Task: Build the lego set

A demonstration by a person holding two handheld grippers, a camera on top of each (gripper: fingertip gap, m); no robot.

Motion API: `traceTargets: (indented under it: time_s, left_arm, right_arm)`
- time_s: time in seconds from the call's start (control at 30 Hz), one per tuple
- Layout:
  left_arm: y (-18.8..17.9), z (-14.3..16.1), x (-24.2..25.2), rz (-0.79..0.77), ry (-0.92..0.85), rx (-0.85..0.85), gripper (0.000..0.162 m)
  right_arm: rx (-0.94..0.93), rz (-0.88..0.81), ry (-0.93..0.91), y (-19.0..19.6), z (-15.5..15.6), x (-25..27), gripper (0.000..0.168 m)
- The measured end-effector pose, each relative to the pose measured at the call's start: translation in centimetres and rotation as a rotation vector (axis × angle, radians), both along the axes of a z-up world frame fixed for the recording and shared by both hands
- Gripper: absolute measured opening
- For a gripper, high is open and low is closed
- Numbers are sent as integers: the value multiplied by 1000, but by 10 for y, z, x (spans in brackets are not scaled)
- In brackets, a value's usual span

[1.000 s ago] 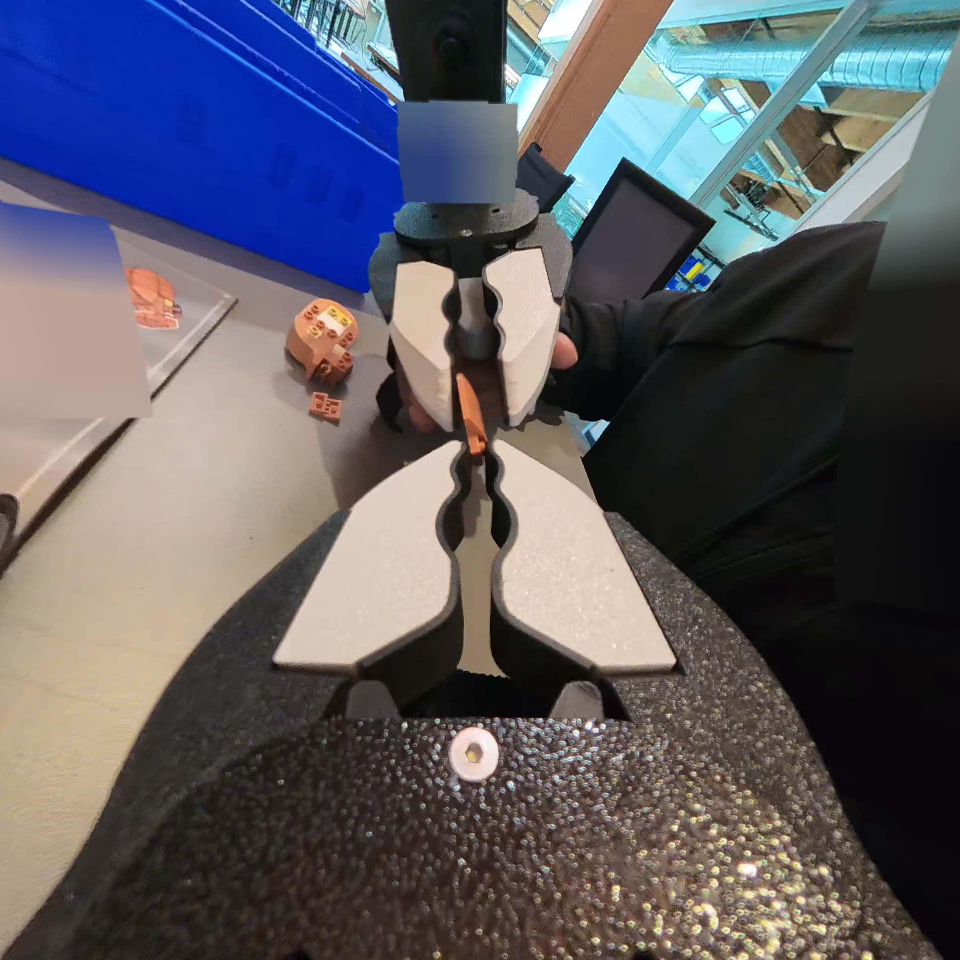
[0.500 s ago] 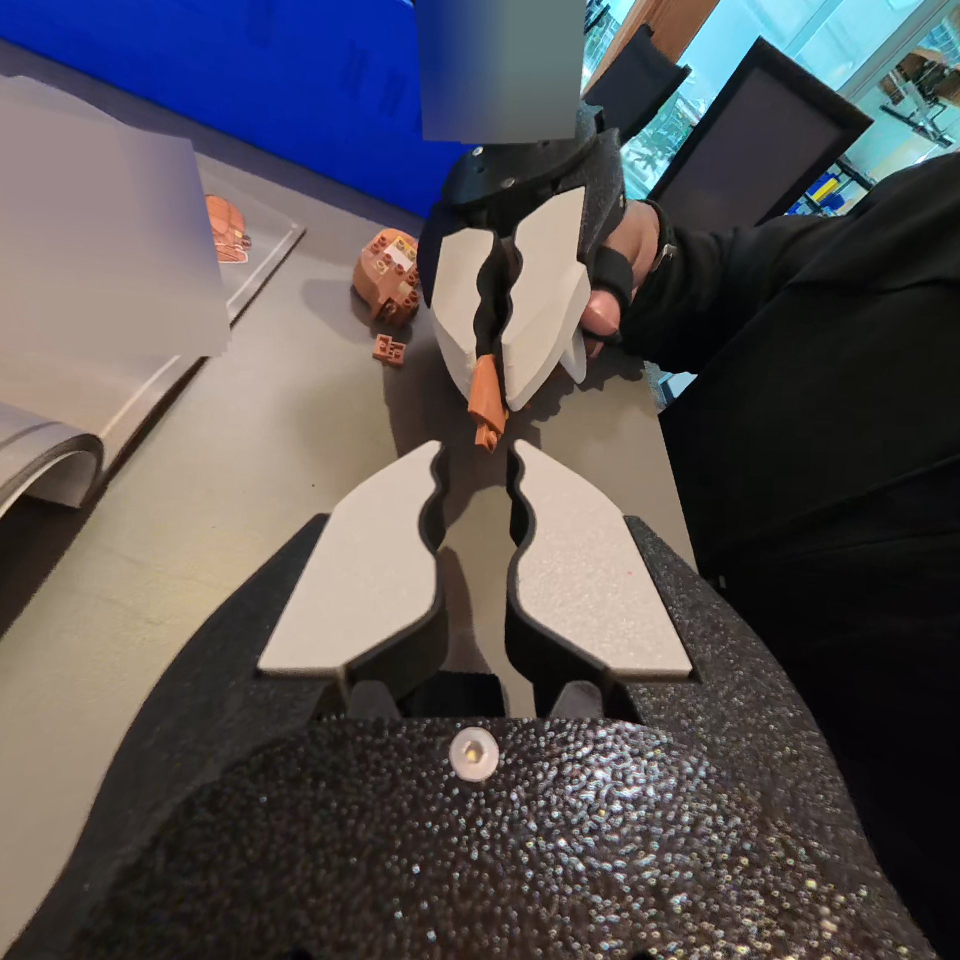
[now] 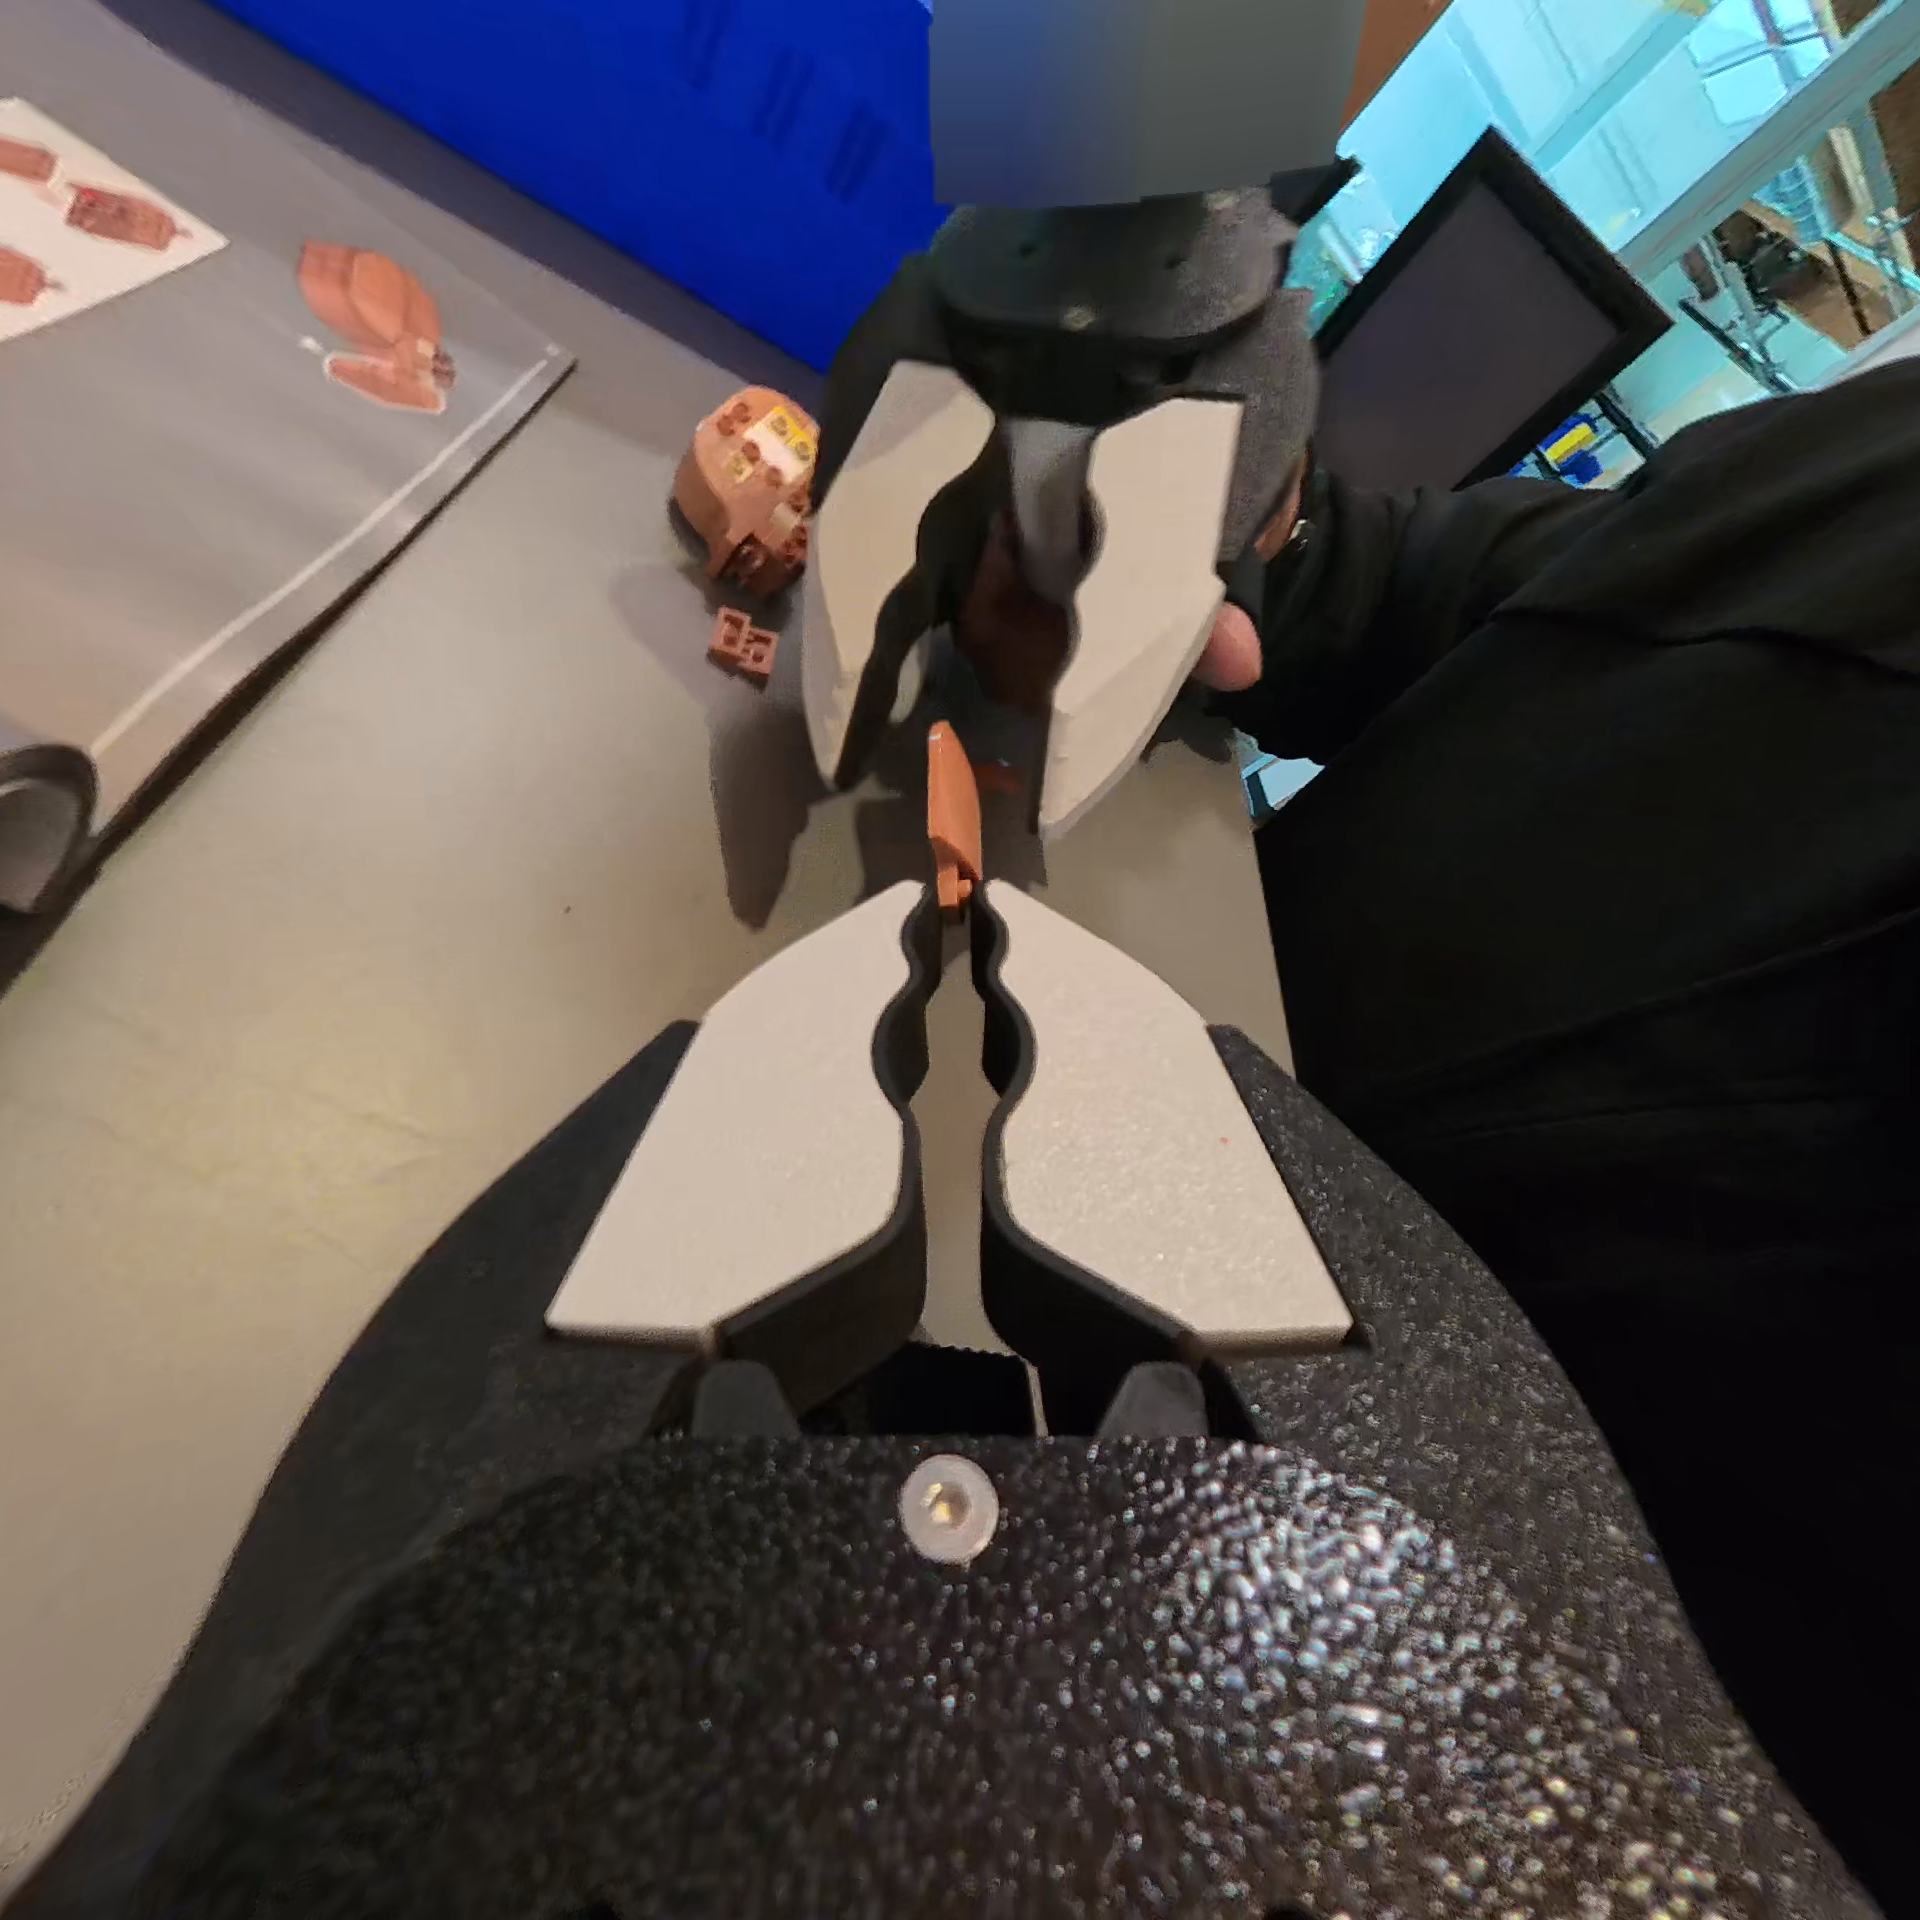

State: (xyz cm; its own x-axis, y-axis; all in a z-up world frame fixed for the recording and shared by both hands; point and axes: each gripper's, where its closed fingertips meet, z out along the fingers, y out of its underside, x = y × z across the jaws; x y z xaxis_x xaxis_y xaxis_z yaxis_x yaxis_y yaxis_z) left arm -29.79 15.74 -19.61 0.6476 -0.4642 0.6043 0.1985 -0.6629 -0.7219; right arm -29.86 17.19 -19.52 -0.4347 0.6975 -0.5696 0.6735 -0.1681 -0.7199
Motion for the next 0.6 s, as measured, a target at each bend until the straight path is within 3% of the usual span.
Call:
traceTargets:
  time_s: [0.23,0.6]
  left_arm:
    - [2,-10,-12,73,-55,-91,5]
    - [4,-18,-17,112,-35,-143,5]
  right_arm:
    - [264,22,87,6,-7,0,39]
    - [262,11,62,12,-13,-2,36]
